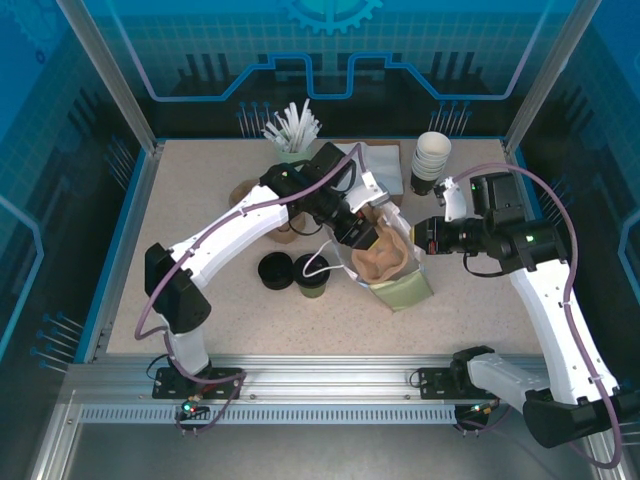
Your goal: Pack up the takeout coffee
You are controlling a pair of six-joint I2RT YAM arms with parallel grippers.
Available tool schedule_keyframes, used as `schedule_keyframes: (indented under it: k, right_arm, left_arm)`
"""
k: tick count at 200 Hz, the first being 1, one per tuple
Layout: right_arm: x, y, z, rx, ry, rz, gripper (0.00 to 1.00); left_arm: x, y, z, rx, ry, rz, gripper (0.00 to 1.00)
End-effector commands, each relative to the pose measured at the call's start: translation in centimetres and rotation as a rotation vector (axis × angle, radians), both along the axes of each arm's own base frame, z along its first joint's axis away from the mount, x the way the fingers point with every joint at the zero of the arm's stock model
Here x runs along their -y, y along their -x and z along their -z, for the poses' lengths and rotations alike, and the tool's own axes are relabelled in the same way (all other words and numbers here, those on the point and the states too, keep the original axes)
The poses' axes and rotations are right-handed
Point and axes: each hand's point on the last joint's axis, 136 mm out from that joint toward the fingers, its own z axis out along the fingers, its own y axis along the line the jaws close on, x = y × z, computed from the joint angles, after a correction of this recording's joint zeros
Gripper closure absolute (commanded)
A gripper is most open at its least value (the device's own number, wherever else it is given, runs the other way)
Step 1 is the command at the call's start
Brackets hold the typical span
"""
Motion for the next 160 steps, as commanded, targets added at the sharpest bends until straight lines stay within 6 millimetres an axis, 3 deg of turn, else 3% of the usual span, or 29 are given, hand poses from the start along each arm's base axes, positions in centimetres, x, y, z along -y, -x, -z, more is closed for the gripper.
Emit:
schedule_keyframes:
  k: [1, 92, 160]
  right_arm:
    - [-0.8, 0.6, -0.6, 0.012, -0.042, -0.027, 1.0]
    - [-1.4, 1.0, -0.2, -0.007, -0.082, -0.044, 1.0]
    - [-1.7, 1.1, 0.1, -0.013, -0.097, -0.052, 1.0]
  left_arm:
    - [0.1, -0.1, 0.8, 0.005, 0.002, 0.024, 0.61]
    - [0.5, -0.8, 2.3, -0.004, -0.01, 0.002, 0.61]
    - [0.9, -1.3, 4.7, -0.044, -0.034, -0.011, 0.61]
